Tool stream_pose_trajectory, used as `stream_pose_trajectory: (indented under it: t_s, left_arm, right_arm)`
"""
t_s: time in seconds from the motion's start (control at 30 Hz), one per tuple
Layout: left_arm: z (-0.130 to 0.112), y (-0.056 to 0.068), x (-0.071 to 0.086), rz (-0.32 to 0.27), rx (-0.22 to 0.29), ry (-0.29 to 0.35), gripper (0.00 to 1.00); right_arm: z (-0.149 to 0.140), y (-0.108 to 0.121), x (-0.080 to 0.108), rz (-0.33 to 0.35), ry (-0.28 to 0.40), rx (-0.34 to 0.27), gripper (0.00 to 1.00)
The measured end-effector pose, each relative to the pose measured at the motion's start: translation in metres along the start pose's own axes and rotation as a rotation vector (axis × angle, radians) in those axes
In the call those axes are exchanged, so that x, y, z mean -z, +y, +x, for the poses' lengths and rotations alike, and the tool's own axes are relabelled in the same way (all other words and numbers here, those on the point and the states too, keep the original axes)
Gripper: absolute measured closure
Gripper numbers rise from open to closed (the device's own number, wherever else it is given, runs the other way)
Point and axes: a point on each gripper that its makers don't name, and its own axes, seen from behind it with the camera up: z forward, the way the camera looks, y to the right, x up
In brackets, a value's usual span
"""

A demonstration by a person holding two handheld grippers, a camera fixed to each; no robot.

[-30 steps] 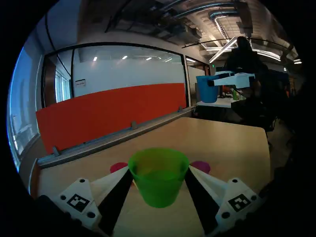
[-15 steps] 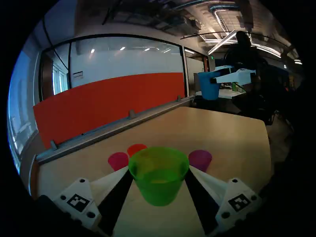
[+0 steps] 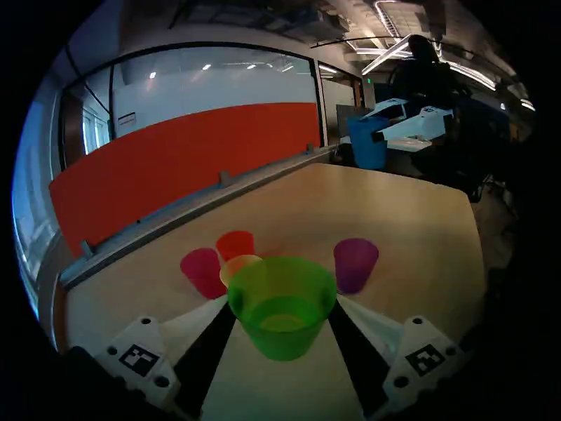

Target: Pour water

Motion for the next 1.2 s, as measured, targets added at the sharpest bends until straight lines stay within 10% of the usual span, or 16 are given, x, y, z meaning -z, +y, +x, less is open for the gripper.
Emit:
stream_pose_trajectory:
  t_s: [1.2]
  left_arm:
    - [-0.065, -0.004, -0.040, -0.068, 0.027, -0.188, 0.14]
  right_arm:
    - [-0.123, -0.023, -0.032, 0.128, -0.249, -0.080, 0.07]
